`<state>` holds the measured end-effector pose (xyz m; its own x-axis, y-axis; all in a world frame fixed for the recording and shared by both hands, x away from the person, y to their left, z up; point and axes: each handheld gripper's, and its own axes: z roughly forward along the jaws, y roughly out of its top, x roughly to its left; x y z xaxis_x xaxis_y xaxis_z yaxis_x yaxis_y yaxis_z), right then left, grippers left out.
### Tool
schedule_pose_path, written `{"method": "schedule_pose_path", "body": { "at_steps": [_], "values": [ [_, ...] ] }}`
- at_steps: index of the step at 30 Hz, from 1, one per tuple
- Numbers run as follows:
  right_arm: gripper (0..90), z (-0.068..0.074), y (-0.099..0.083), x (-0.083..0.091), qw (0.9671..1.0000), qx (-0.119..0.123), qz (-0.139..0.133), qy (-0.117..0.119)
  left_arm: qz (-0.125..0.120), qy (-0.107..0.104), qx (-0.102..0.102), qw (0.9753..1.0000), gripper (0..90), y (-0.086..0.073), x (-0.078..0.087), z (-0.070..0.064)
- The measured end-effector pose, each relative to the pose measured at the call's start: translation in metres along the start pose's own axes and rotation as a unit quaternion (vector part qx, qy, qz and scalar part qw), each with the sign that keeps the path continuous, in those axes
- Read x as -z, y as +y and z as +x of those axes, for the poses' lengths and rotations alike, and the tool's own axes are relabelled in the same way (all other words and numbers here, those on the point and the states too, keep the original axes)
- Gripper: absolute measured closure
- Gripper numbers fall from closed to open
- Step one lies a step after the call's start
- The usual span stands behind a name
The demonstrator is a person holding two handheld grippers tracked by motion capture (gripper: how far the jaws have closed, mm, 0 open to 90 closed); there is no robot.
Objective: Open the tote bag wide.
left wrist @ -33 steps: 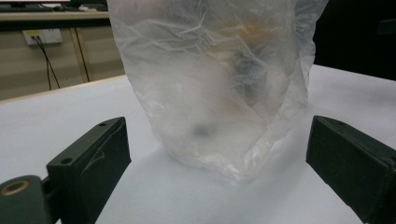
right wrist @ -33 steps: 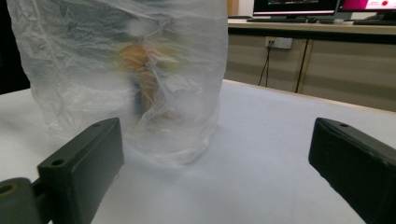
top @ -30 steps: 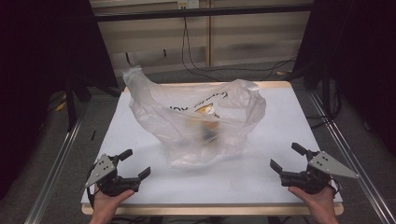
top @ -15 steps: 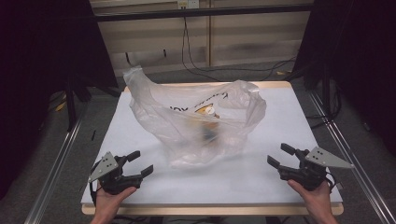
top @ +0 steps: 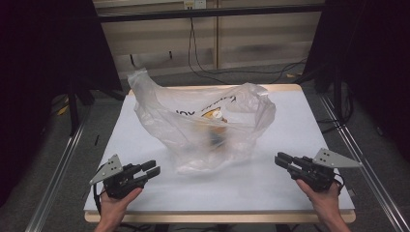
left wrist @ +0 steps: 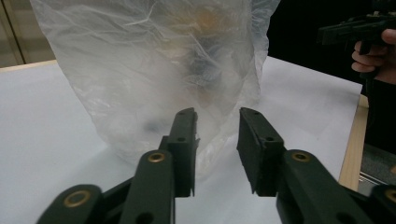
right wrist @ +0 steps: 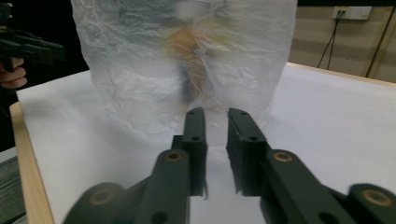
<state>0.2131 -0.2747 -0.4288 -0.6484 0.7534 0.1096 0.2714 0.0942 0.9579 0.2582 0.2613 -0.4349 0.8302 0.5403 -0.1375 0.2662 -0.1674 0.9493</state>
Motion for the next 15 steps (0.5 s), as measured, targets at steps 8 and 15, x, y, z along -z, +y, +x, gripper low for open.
{"method": "schedule_pose_path", "body": {
  "at_steps": [8,15],
  "values": [
    [90.0,0.001,0.014,-0.010,0.9995,-0.004,0.001,0.030,0.005,-0.024,-0.007,0.9997,84.8,0.011,-0.005,-0.002],
    [90.0,0.000,0.027,-0.014,0.9985,-0.013,0.000,0.052,-0.003,-0.021,-0.007,0.9997,90.0,0.022,-0.007,0.000]
  ]
}}
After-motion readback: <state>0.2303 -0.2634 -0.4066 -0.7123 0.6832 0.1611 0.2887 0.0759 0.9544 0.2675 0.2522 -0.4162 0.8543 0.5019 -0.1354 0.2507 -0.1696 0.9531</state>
